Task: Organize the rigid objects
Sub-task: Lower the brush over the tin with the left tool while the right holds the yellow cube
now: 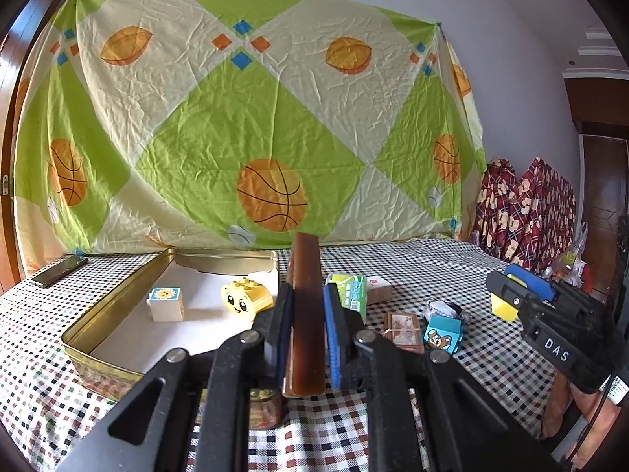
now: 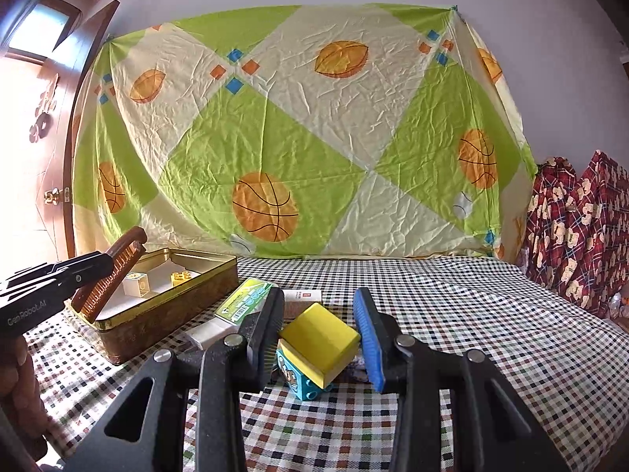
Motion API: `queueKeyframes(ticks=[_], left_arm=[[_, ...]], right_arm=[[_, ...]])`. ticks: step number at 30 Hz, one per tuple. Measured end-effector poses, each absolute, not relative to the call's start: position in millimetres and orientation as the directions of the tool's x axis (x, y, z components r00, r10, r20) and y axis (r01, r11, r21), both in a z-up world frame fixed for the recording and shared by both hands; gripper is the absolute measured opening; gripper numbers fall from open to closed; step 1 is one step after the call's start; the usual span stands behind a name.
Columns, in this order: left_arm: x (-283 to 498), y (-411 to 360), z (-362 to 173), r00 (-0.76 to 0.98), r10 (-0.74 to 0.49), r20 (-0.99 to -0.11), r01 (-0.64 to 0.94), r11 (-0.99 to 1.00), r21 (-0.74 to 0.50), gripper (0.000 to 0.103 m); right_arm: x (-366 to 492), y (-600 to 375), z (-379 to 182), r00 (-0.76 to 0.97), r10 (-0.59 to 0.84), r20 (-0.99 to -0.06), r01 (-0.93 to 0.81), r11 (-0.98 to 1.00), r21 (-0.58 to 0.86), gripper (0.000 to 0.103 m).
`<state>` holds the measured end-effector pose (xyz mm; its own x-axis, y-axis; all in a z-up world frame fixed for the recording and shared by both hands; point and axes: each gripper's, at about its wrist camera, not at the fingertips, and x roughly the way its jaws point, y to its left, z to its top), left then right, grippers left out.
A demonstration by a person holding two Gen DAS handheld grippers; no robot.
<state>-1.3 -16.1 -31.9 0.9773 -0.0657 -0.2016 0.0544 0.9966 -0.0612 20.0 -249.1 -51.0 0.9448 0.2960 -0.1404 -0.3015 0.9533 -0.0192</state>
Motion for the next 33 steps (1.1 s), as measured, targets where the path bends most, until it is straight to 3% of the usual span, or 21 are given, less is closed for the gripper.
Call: queueKeyframes(ticks=[33], left_arm=[[-14,30,-36,0.978,0.009,-0.208,-0.033,0.993,-0.110,0.014]], right_arm=[[11,-180,-53,0.894,0.410,-0.182,-0.430,0.899,-0.085,0.039]])
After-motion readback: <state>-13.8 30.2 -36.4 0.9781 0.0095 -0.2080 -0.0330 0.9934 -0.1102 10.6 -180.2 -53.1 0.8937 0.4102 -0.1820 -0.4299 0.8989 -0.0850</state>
